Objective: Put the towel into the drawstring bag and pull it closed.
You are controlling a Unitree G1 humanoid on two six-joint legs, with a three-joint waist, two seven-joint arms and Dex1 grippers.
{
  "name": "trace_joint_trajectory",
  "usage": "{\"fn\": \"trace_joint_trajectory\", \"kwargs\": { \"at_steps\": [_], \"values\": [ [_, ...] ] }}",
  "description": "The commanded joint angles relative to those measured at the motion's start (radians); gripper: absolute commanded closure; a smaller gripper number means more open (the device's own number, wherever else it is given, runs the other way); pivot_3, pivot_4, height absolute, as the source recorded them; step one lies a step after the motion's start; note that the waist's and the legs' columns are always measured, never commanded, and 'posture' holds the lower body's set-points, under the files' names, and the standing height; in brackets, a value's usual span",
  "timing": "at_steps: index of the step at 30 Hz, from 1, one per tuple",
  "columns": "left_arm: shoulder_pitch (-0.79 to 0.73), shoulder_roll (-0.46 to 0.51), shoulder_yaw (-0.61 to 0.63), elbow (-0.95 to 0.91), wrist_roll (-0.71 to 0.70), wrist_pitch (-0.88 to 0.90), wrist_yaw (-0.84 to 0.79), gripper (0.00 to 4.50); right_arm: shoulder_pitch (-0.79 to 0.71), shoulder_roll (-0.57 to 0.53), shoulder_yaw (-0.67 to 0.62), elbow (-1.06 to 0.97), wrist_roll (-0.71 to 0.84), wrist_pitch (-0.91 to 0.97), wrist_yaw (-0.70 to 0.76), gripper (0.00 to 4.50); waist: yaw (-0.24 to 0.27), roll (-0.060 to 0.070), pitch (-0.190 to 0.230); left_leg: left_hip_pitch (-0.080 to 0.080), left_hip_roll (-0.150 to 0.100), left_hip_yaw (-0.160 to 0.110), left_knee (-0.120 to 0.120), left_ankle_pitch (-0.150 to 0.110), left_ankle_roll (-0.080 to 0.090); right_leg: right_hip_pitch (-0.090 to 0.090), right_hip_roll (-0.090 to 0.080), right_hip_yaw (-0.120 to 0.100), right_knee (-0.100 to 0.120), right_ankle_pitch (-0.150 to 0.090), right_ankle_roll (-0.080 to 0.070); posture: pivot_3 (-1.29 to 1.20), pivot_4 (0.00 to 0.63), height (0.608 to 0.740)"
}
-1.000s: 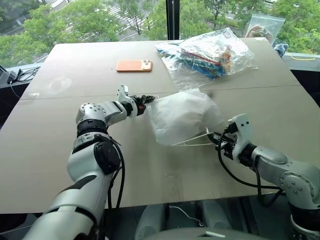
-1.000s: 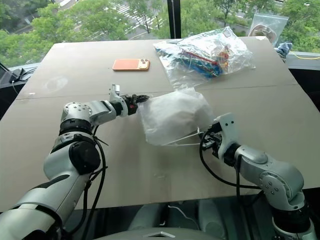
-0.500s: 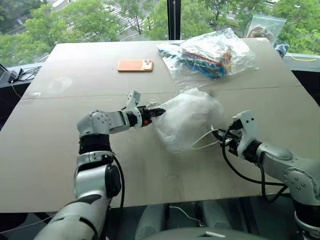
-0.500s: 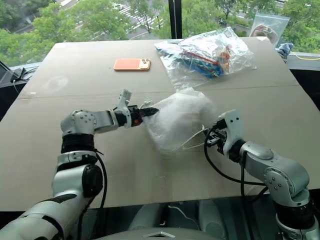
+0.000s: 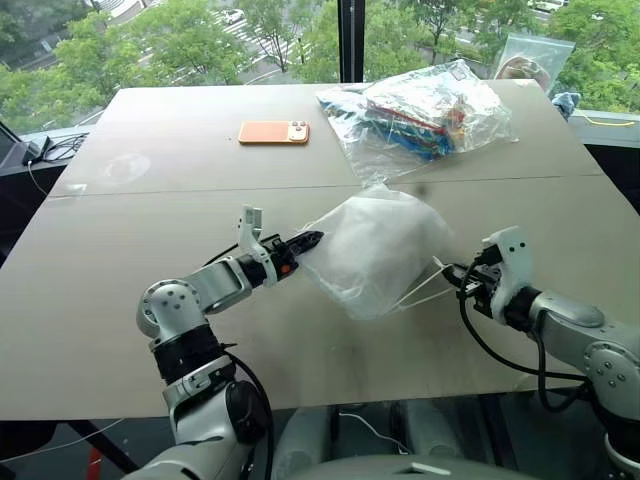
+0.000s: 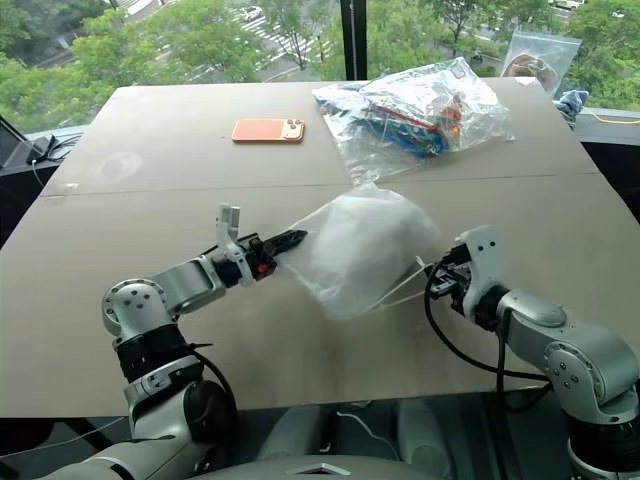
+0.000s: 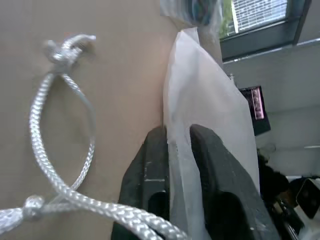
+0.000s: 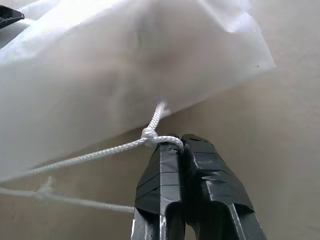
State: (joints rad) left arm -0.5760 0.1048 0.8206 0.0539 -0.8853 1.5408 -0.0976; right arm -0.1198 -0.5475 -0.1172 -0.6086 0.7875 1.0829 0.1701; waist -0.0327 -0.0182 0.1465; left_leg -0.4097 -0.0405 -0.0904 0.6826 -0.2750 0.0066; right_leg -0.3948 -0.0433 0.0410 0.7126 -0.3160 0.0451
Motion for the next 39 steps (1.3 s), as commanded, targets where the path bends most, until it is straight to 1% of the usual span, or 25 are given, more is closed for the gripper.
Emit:
{"fn": "trace_joint_trajectory", "kwargs": {
  "at_steps": [1,3,5,9,11,12,14,17,19,21,23,27,29,33,39],
  "values": [
    [-0.021,-0.017,0.078,0.024,-0.029,0.069,0.079,2.79,-0.018,-0.007,0.000,-0.015,-0.012,-0.018,0.024,4.50,-0.001,0.000,0.000,0.000,0.000,0.000,0.000,0.000,-0.001,0.000,0.000,0.000,0.000,0.000,0.000,0.00,0.150,0.740],
    [-0.022,-0.006,0.093,0.054,-0.067,0.074,0.111,2.79,-0.021,-0.007,0.004,-0.014,-0.019,-0.015,0.030,4.50,-0.001,0.000,0.000,0.000,0.000,0.001,0.001,0.000,-0.001,0.000,0.000,0.000,0.000,0.000,0.000,0.00,0.150,0.740],
    [-0.055,-0.016,0.156,0.084,-0.093,0.074,0.159,2.79,-0.025,-0.004,0.009,-0.013,-0.025,-0.012,0.037,4.50,-0.002,0.000,0.000,0.000,0.000,0.001,0.001,0.000,-0.001,0.000,0.000,0.000,0.000,0.000,0.001,0.00,0.150,0.740],
    [-0.122,-0.070,0.238,0.103,-0.066,0.074,0.268,2.79,-0.028,-0.001,0.021,-0.010,-0.040,-0.012,0.047,4.50,0.000,0.000,0.000,0.000,0.000,0.000,0.001,0.000,-0.001,0.000,0.000,0.000,0.000,0.000,0.001,0.00,0.150,0.740],
    [-0.142,-0.109,0.253,0.091,-0.037,0.061,0.319,2.79,-0.029,0.001,0.024,-0.011,-0.046,-0.010,0.050,4.50,0.002,0.000,0.000,0.000,0.000,0.001,0.001,0.000,-0.001,0.000,-0.001,0.000,-0.001,0.000,0.001,0.00,0.150,0.740],
    [-0.141,-0.120,0.237,0.078,-0.024,0.058,0.328,2.79,-0.029,0.001,0.024,-0.013,-0.048,-0.008,0.051,4.50,0.003,0.000,0.000,0.000,0.000,0.001,0.001,0.000,-0.001,0.000,-0.001,0.000,-0.001,0.000,0.001,0.00,0.150,0.740],
    [-0.152,-0.148,0.247,0.066,-0.020,0.039,0.360,2.79,-0.028,0.001,0.023,-0.017,-0.048,-0.005,0.052,4.50,0.006,0.000,0.000,0.000,0.000,0.001,0.001,0.000,-0.001,0.000,-0.001,0.000,-0.001,0.000,0.001,0.00,0.150,0.740],
    [-0.166,-0.164,0.266,0.061,-0.028,-0.009,0.396,3.57,-0.024,0.000,0.018,-0.025,-0.049,0.000,0.054,4.50,0.021,0.000,0.000,0.000,0.000,0.000,0.001,0.000,-0.001,0.000,-0.001,0.000,-0.001,0.000,0.001,0.00,0.150,0.740],
    [-0.194,-0.175,0.324,0.073,-0.086,-0.059,0.432,4.42,-0.022,0.001,0.005,-0.030,-0.044,0.004,0.052,4.50,0.024,0.000,0.000,0.000,0.000,0.000,0.001,0.000,-0.001,0.001,-0.001,0.000,-0.001,0.000,0.001,0.00,0.150,0.740],
    [-0.217,-0.187,0.381,0.079,-0.155,-0.111,0.487,4.42,-0.021,0.004,-0.013,-0.033,-0.037,0.006,0.049,4.50,0.023,-0.001,0.000,0.002,0.000,0.000,0.001,0.000,-0.001,0.002,-0.001,0.000,-0.001,0.000,0.001,0.00,0.150,0.740],
    [-0.218,-0.198,0.394,0.070,-0.217,-0.140,0.528,4.42,-0.018,0.004,-0.029,-0.033,-0.034,0.005,0.047,4.50,0.017,-0.001,0.000,0.002,0.000,0.001,0.000,0.000,-0.001,0.002,-0.001,0.000,-0.001,0.000,0.001,0.00,0.150,0.740],
    [-0.210,-0.208,0.368,0.057,-0.366,-0.188,0.587,4.42,-0.013,0.013,-0.068,-0.028,-0.024,0.005,0.039,4.50,0.019,-0.002,0.001,0.001,0.000,0.001,0.000,0.000,-0.001,0.001,-0.001,0.000,-0.001,0.000,0.001,0.00,0.150,0.740],
    [-0.196,-0.199,0.336,0.051,-0.432,-0.206,0.608,4.42,-0.006,0.015,-0.085,-0.025,-0.021,0.004,0.038,4.50,0.021,-0.002,0.001,0.001,0.000,0.001,0.001,0.000,-0.001,0.001,-0.001,0.001,-0.001,0.000,0.001,0.00,0.150,0.740],
    [-0.164,-0.161,0.263,0.042,-0.479,-0.263,0.610,4.42,0.004,0.022,-0.137,-0.010,-0.033,-0.014,0.023,4.50,0.021,-0.002,0.001,0.000,0.000,0.001,0.000,0.000,-0.001,0.001,-0.001,0.000,-0.001,0.000,0.001,0.00,0.150,0.740],
    [-0.128,-0.138,0.136,0.028,-0.607,-0.363,0.611,4.42,-0.044,0.062,-0.292,0.023,-0.009,-0.048,-0.036,4.50,0.022,-0.002,0.001,0.001,0.000,0.001,0.001,0.000,-0.001,0.001,-0.001,0.001,-0.001,0.000,0.001,0.00,0.150,0.740]
  ]
}}
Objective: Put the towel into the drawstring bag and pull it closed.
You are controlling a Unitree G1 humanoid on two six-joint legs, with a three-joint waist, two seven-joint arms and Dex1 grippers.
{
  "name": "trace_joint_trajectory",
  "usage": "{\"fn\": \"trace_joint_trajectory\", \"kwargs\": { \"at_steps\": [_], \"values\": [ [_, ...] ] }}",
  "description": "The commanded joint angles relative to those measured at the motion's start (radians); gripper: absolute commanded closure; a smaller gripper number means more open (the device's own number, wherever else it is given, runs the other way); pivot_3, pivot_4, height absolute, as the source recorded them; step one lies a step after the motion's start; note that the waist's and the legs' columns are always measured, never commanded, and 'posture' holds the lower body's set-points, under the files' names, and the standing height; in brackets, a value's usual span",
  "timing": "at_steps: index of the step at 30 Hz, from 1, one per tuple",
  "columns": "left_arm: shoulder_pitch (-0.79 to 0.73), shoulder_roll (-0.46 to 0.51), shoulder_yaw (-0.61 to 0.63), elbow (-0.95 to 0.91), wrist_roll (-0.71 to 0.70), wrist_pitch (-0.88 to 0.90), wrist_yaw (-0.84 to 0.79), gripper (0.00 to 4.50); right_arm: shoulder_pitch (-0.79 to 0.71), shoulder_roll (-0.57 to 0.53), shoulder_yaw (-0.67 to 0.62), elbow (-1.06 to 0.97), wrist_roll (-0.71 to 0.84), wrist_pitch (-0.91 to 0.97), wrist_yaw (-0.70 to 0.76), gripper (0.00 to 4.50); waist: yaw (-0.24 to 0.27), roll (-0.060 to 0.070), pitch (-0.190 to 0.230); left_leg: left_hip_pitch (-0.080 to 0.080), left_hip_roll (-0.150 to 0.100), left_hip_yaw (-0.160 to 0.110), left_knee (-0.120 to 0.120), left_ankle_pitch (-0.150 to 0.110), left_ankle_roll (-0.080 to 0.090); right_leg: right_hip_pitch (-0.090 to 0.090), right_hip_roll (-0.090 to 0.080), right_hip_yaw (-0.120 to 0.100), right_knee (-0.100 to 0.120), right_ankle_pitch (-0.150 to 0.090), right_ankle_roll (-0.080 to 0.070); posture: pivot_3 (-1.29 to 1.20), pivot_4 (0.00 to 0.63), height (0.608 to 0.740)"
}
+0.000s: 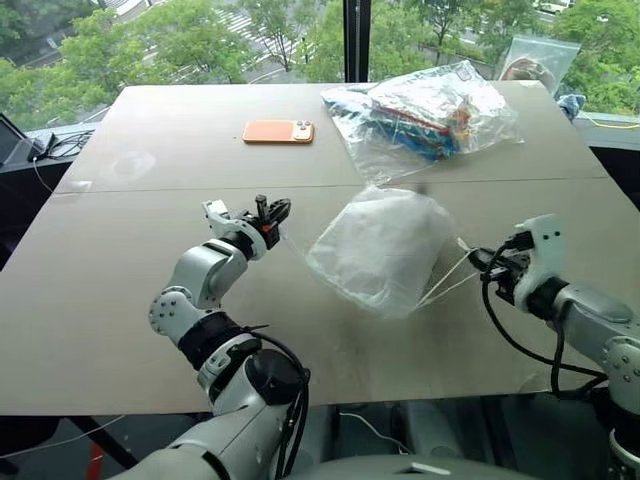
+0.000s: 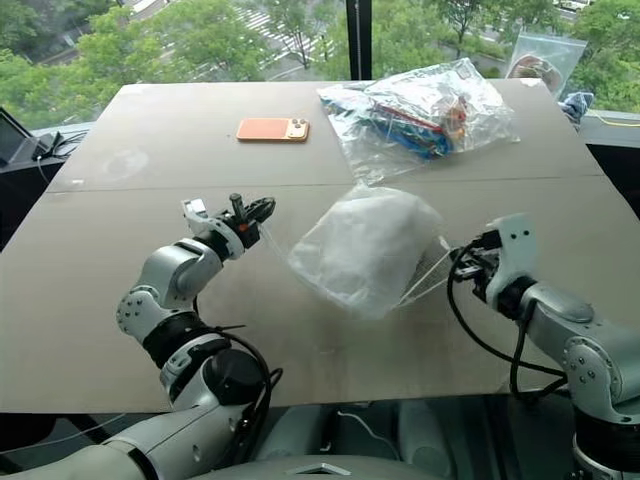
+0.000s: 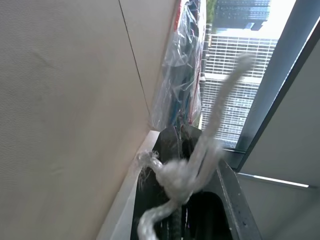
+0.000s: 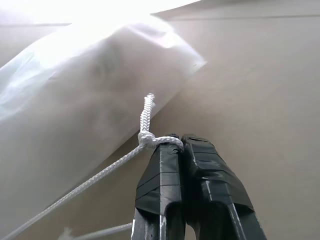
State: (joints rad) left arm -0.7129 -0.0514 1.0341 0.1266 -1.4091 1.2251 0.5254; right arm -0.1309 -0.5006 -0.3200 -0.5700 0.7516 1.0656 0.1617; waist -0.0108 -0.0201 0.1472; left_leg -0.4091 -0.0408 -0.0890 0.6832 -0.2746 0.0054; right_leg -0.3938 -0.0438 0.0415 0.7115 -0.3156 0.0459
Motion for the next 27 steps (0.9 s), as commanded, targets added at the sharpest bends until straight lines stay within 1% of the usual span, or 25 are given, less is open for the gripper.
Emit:
{"fn": "trace_joint_trajectory", "kwargs": {
  "at_steps": [1,4,8,10,11,12,15,16,17,19,24,27],
  "values": [
    [0.019,0.024,-0.104,-0.047,-0.100,-0.057,-0.020,4.42,-0.042,0.020,-0.107,-0.013,0.036,-0.032,-0.034,4.50,-0.001,0.000,0.000,0.000,0.000,0.000,0.000,0.000,0.000,0.000,0.000,0.000,0.000,0.000,0.000,0.00,0.150,0.740],
    [0.048,0.057,-0.184,-0.049,-0.137,-0.069,-0.054,4.42,-0.059,0.013,-0.132,-0.018,0.056,-0.019,-0.035,4.50,-0.002,0.000,0.000,0.000,0.000,0.000,0.000,0.000,0.000,0.000,0.000,0.000,0.000,0.000,0.000,0.00,0.150,0.740],
    [0.104,0.154,-0.289,-0.034,-0.138,-0.040,-0.159,4.42,-0.062,0.002,-0.118,-0.018,0.062,-0.014,-0.030,4.50,-0.006,0.000,0.000,0.000,0.000,0.000,-0.001,0.000,0.000,0.000,0.001,0.000,0.000,0.000,0.000,0.00,0.150,0.740],
    [0.150,0.242,-0.363,-0.039,-0.100,0.011,-0.281,4.42,-0.059,0.001,-0.100,-0.021,0.058,-0.012,-0.030,4.50,-0.006,0.000,0.000,0.001,0.000,0.001,-0.001,0.000,0.000,0.000,0.003,0.001,0.000,0.000,0.000,0.00,0.150,0.740],
    [0.182,0.299,-0.409,-0.045,-0.050,0.024,-0.363,4.42,-0.056,0.001,-0.090,-0.024,0.054,-0.012,-0.031,4.50,-0.008,0.001,0.000,0.001,0.001,0.001,-0.001,0.000,0.000,0.000,0.004,0.001,0.000,0.000,0.000,0.00,0.150,0.740],
    [0.206,0.343,-0.432,-0.026,-0.017,0.022,-0.422,4.19,-0.055,0.003,-0.080,-0.025,0.051,-0.012,-0.032,4.50,-0.009,0.001,0.000,0.002,0.001,0.001,-0.002,0.000,0.000,0.000,0.006,0.001,0.000,0.000,0.000,0.00,0.150,0.740],
    [0.243,0.431,-0.467,0.038,0.004,0.037,-0.543,3.34,-0.051,0.011,-0.063,-0.027,0.050,-0.015,-0.035,4.50,-0.007,0.001,0.000,0.005,0.001,0.003,-0.003,0.000,0.000,0.001,0.006,0.003,0.000,0.000,0.000,0.00,0.150,0.740],
    [0.251,0.443,-0.469,0.057,-0.006,0.047,-0.556,2.80,-0.050,0.013,-0.058,-0.028,0.049,-0.015,-0.036,4.50,-0.006,0.002,0.001,0.006,0.001,0.003,-0.004,0.000,0.000,0.002,0.006,0.003,0.000,0.000,0.000,0.00,0.150,0.740],
    [0.261,0.450,-0.470,0.069,-0.011,0.053,-0.568,2.43,-0.049,0.014,-0.055,-0.028,0.049,-0.016,-0.037,4.50,-0.005,0.002,0.001,0.008,0.001,0.003,-0.005,0.000,0.000,0.004,0.006,0.003,-0.001,0.000,0.000,0.00,0.150,0.740],
    [0.293,0.454,-0.476,0.073,-0.020,0.070,-0.586,1.46,-0.046,0.015,-0.050,-0.028,0.049,-0.017,-0.037,4.50,-0.002,0.002,0.001,0.010,0.001,0.001,-0.005,0.000,0.000,0.007,0.005,0.001,-0.003,0.000,0.000,0.00,0.150,0.740],
    [0.401,0.449,-0.501,0.008,-0.050,0.110,-0.597,1.46,-0.037,0.014,-0.044,-0.034,0.051,-0.013,-0.036,4.50,-0.006,0.002,0.001,0.010,0.001,0.001,-0.007,0.000,0.000,0.008,0.001,0.002,-0.004,0.000,0.000,0.00,0.150,0.740],
    [0.426,0.456,-0.517,-0.007,-0.054,0.114,-0.593,1.46,-0.034,0.013,-0.042,-0.036,0.052,-0.012,-0.036,4.50,-0.005,0.002,0.001,0.011,0.001,0.000,-0.009,0.000,0.000,0.008,0.000,0.004,-0.004,0.000,0.000,0.00,0.150,0.740]
  ]
}}
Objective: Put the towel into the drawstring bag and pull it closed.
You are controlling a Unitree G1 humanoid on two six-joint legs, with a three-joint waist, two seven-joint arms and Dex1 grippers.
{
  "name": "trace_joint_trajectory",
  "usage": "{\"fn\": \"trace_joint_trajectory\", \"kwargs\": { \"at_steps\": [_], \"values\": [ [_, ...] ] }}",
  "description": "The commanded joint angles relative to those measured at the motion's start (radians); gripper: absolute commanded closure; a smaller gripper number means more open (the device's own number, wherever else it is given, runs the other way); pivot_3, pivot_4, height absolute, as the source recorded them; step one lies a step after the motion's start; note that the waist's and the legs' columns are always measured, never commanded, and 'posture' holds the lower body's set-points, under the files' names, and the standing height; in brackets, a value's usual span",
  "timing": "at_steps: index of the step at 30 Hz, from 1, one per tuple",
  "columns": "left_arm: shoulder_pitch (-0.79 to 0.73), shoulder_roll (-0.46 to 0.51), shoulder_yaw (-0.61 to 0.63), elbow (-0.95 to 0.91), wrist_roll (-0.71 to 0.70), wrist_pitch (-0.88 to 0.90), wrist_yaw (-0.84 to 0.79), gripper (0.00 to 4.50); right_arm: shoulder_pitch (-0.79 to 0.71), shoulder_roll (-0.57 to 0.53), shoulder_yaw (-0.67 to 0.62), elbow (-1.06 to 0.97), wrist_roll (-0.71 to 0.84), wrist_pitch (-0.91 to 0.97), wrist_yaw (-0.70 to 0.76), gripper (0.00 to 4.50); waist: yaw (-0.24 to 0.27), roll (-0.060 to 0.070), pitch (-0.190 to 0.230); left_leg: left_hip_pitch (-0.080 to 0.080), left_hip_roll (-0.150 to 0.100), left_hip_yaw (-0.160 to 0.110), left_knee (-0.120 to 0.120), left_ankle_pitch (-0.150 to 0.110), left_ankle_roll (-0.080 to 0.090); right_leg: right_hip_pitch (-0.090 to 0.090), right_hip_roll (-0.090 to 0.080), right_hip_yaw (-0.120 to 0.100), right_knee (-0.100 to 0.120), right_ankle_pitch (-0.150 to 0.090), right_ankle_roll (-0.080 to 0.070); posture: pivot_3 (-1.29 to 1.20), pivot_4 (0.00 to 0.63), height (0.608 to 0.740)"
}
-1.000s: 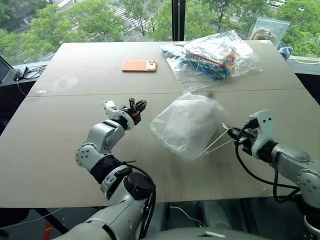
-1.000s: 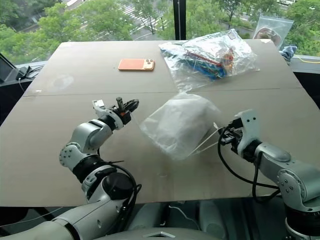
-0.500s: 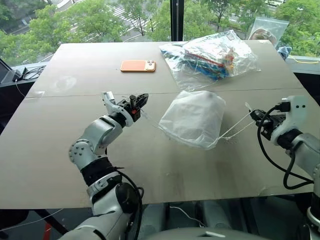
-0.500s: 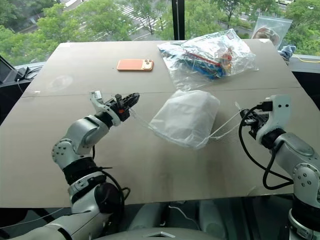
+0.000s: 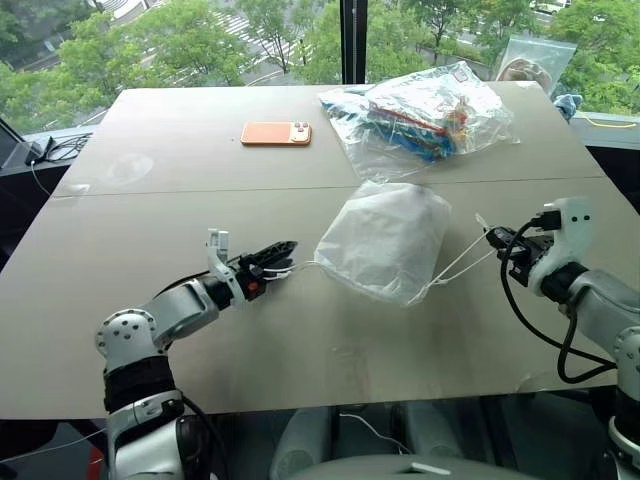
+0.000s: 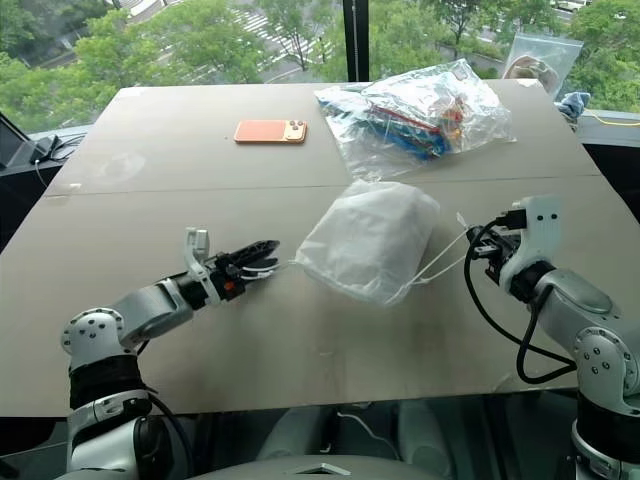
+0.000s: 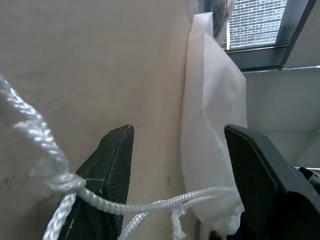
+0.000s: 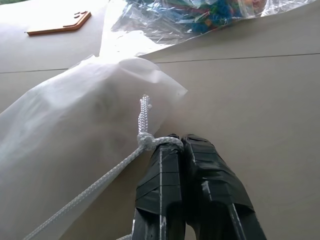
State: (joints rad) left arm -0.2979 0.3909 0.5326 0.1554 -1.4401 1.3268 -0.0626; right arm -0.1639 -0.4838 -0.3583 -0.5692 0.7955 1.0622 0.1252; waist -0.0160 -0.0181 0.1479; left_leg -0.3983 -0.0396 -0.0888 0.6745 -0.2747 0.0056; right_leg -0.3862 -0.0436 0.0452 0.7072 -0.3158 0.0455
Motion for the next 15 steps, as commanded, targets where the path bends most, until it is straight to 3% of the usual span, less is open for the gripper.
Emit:
{"fn": "trace_joint_trajectory", "kwargs": {
  "at_steps": [1,15],
  "values": [
    [0.012,0.017,-0.018,-0.034,-0.026,0.014,-0.004,1.46,-0.001,-0.005,-0.003,-0.036,0.008,-0.008,0.001,4.50,0.001,0.000,0.000,0.000,0.000,0.000,-0.001,0.000,0.000,0.000,0.000,0.000,0.000,0.000,0.000,0.00,0.150,0.740],
    [0.031,0.101,-0.109,-0.060,-0.063,0.068,-0.068,1.46,0.004,-0.011,0.002,-0.038,0.011,-0.003,0.004,4.50,0.000,0.000,0.000,0.000,0.000,0.000,-0.006,0.000,0.000,0.000,0.000,0.000,-0.006,0.000,0.000,0.00,0.150,0.740]
  ]
}}
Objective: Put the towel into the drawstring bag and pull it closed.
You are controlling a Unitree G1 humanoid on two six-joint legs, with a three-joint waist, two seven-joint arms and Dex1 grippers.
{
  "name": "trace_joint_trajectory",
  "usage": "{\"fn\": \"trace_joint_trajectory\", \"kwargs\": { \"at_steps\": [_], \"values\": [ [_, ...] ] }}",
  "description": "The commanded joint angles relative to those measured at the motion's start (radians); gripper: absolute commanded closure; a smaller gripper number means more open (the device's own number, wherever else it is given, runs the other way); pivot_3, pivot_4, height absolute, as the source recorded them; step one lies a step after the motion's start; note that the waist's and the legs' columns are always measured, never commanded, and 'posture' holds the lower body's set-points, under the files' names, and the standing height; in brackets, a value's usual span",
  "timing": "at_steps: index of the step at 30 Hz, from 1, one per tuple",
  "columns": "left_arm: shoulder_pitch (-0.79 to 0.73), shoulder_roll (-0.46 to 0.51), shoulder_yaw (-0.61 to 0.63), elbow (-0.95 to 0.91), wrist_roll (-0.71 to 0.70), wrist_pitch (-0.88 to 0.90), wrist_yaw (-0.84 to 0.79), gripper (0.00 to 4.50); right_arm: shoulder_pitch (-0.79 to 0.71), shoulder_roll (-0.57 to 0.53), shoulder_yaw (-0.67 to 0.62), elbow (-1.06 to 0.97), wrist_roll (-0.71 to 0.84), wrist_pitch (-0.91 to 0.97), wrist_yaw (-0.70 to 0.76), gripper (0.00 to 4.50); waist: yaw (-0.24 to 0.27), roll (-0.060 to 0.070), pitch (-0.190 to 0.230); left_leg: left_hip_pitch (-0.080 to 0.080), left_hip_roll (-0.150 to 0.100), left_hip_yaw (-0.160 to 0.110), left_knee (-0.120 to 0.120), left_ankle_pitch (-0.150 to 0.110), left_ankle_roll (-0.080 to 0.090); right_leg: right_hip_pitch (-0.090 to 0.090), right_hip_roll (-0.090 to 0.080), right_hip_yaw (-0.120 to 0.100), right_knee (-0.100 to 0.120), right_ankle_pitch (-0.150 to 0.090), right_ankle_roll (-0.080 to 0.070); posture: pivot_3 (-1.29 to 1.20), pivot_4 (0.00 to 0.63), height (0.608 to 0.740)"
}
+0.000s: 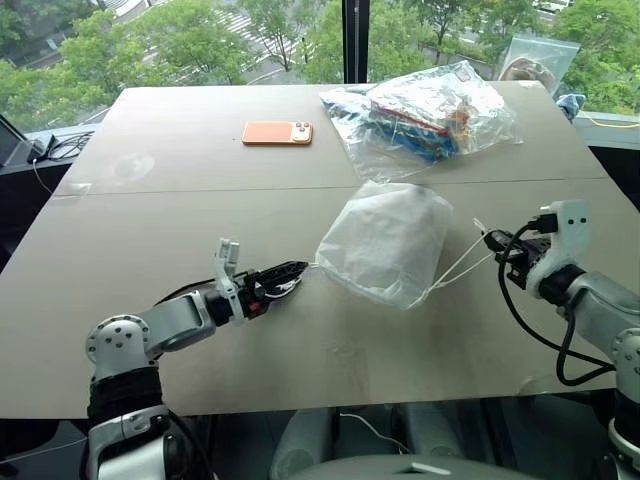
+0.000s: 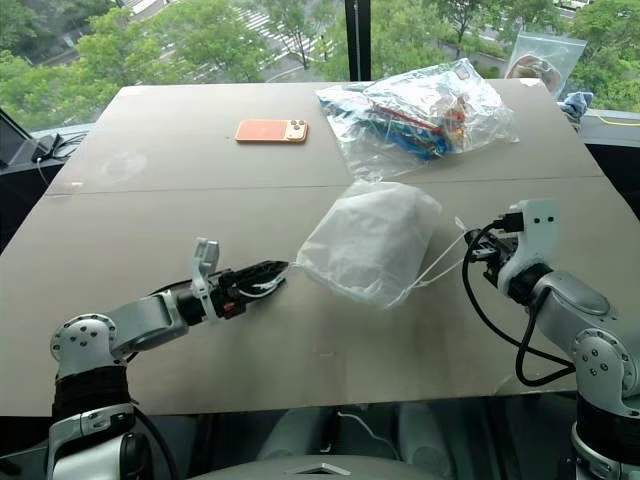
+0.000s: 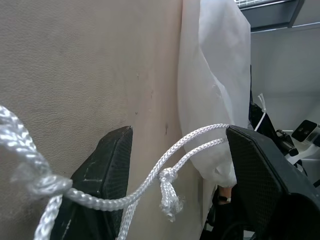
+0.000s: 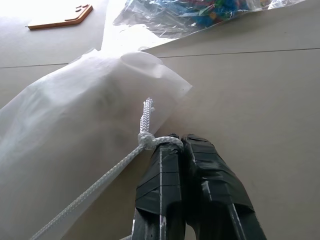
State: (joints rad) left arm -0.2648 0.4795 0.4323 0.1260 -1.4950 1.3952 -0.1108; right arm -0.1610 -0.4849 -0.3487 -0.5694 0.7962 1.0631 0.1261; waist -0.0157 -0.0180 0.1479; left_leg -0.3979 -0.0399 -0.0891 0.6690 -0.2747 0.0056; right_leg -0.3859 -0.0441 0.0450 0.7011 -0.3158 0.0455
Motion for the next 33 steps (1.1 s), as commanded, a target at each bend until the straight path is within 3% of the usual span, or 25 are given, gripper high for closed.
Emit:
{"fn": "trace_joint_trajectory", "kwargs": {
  "at_steps": [1,3,6,9,14,17,21,25,33],
  "values": [
    [-0.004,0.012,-0.011,-0.030,-0.008,-0.004,-0.017,1.70,0.003,-0.010,-0.009,-0.041,0.011,-0.003,0.002,4.50,0.000,0.000,0.000,0.000,0.000,0.000,0.000,0.000,0.000,0.000,0.000,0.000,-0.001,0.000,0.000,0.00,0.150,0.740],
    [-0.005,0.014,-0.015,-0.031,-0.004,-0.010,-0.017,2.25,0.009,-0.009,-0.012,-0.048,0.014,-0.001,0.000,4.50,0.000,0.000,0.000,0.000,0.000,0.000,0.000,0.000,0.000,0.001,0.000,0.000,-0.002,0.000,0.000,0.00,0.150,0.740],
    [-0.005,0.020,-0.023,-0.031,0.005,-0.011,-0.023,3.66,0.012,-0.009,-0.014,-0.050,0.016,-0.002,-0.001,4.50,0.001,0.000,0.000,0.000,0.000,-0.001,-0.001,0.000,0.000,0.001,0.000,-0.001,-0.003,0.000,0.000,0.00,0.150,0.740],
    [-0.006,0.026,-0.023,-0.027,0.007,-0.011,-0.032,4.49,0.010,-0.012,-0.017,-0.047,0.016,-0.004,0.001,4.50,0.001,0.001,0.000,0.000,0.000,-0.001,-0.001,0.000,0.000,0.001,0.000,-0.001,-0.003,0.000,0.000,0.00,0.150,0.740],
    [-0.036,0.024,0.025,-0.004,-0.088,-0.041,-0.026,4.49,-0.028,-0.009,-0.056,-0.033,0.028,-0.029,-0.005,4.50,0.000,0.001,0.000,0.000,0.000,-0.001,-0.001,0.000,0.000,0.002,0.000,-0.001,-0.003,0.000,0.000,0.00,0.150,0.740],
    [-0.126,-0.001,0.096,0.050,-0.232,-0.149,0.052,4.49,-0.107,-0.008,-0.140,0.005,0.053,-0.070,-0.027,4.50,0.002,0.001,0.001,0.000,0.000,-0.001,-0.001,0.000,0.000,0.001,-0.001,-0.001,-0.003,0.000,0.000,0.00,0.150,0.740],
    [-0.273,-0.043,0.131,0.074,-0.322,-0.308,0.163,4.49,-0.205,-0.052,-0.201,0.064,0.046,-0.096,-0.048,4.50,0.006,0.000,0.001,-0.001,0.000,-0.003,0.000,0.000,0.000,0.003,-0.001,-0.004,-0.005,0.000,0.000,0.00,0.150,0.740],
    [-0.427,-0.083,0.119,0.090,-0.299,-0.423,0.191,4.49,-0.279,-0.105,-0.207,0.119,0.010,-0.129,-0.053,4.50,0.004,-0.001,0.002,-0.001,-0.001,-0.002,0.000,0.000,0.000,0.004,-0.002,-0.004,-0.007,0.000,0.000,0.00,0.150,0.740],
    [-0.677,-0.116,0.144,0.240,-0.106,-0.660,0.126,4.49,-0.404,-0.192,-0.169,0.229,-0.187,-0.247,-0.111,4.50,-0.002,-0.001,0.002,-0.001,-0.001,0.000,-0.001,0.000,0.000,0.004,0.000,-0.004,-0.006,0.000,0.000,0.00,0.150,0.740]
  ]
}}
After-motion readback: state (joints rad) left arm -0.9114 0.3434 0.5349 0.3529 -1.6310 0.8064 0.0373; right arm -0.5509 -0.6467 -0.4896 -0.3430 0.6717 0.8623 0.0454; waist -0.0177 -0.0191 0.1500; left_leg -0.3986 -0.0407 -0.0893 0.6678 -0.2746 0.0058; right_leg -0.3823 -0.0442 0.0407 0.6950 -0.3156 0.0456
